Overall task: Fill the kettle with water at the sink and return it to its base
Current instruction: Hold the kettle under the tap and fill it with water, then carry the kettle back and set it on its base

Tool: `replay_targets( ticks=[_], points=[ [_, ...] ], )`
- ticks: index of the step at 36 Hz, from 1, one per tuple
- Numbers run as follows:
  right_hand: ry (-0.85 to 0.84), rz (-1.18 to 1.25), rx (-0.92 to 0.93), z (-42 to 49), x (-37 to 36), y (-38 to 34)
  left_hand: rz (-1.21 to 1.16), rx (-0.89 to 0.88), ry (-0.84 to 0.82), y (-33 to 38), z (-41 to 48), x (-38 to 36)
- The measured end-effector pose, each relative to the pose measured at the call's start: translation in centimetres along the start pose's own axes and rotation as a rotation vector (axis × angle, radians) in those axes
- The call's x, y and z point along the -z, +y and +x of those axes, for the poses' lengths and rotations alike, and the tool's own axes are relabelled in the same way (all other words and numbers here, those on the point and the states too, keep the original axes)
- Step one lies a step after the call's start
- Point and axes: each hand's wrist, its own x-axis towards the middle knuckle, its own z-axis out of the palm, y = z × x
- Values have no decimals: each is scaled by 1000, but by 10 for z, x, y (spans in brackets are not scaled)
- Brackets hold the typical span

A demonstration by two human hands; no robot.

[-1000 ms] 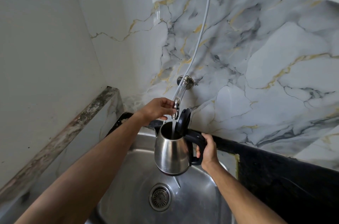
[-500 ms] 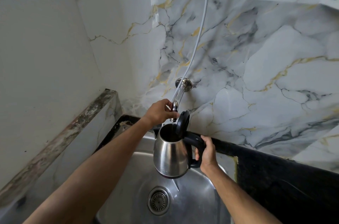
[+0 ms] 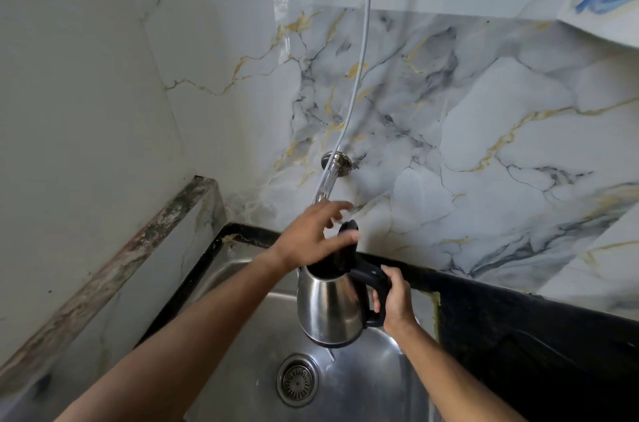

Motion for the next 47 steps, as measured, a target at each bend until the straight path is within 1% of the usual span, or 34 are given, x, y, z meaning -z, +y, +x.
replay_targets(
  ticks=[1,2,3,5,7,10,12,16,20,25,28,32,36,39,41,43,44,45,46,47],
  points=[
    [4,-6,-6,-3,3,0,58,-54,-76,5,-4,-3],
    [9,-8,-14,-7,7,0,99,-89,-102,7,-8,-7],
    [17,-5,-22,-11,11,0,109,-86,-98,9,-11,-8],
    [46,7,-34,-19,20,0,103,-27,-78,12,-19,-8],
    [71,29,-36,-28,30,-3,111,36,-92,13,-30,-9],
    [90,53,0,-40,43,-11,102,125,-129,17,-51,-19],
    [94,56,23,-46,50,-16,109,149,-133,22,-62,-27],
    [97,84,57,-60,66,-25,69,67,-89,44,-72,-42],
    [88,91,70,-74,82,-32,82,107,-71,70,-79,-52],
    [89,43,93,-93,110,-38,-34,175,-154,112,-87,-59],
    [103,60,99,-104,131,-40,-55,167,-197,135,-93,-73],
    [121,81,105,-118,164,-46,-91,169,-202,165,-96,-95],
    [139,103,110,-133,201,-54,-72,142,-219,193,-98,-115],
    [158,115,117,-143,228,-62,-97,107,-173,203,-100,-136],
    [161,122,131,-150,248,-68,-235,214,-84,213,-102,-152],
    [167,129,144,-156,265,-73,-455,419,-17,221,-105,-162],
    [177,137,145,-159,276,-75,-565,541,-50,225,-107,-169],
    [181,146,144,-162,286,-77,-654,651,-121,227,-107,-174],
    [182,154,142,-165,296,-79,-714,717,-202,229,-108,-182],
    [183,162,137,-169,307,-80,-756,741,-262,233,-109,-190]
  ],
)
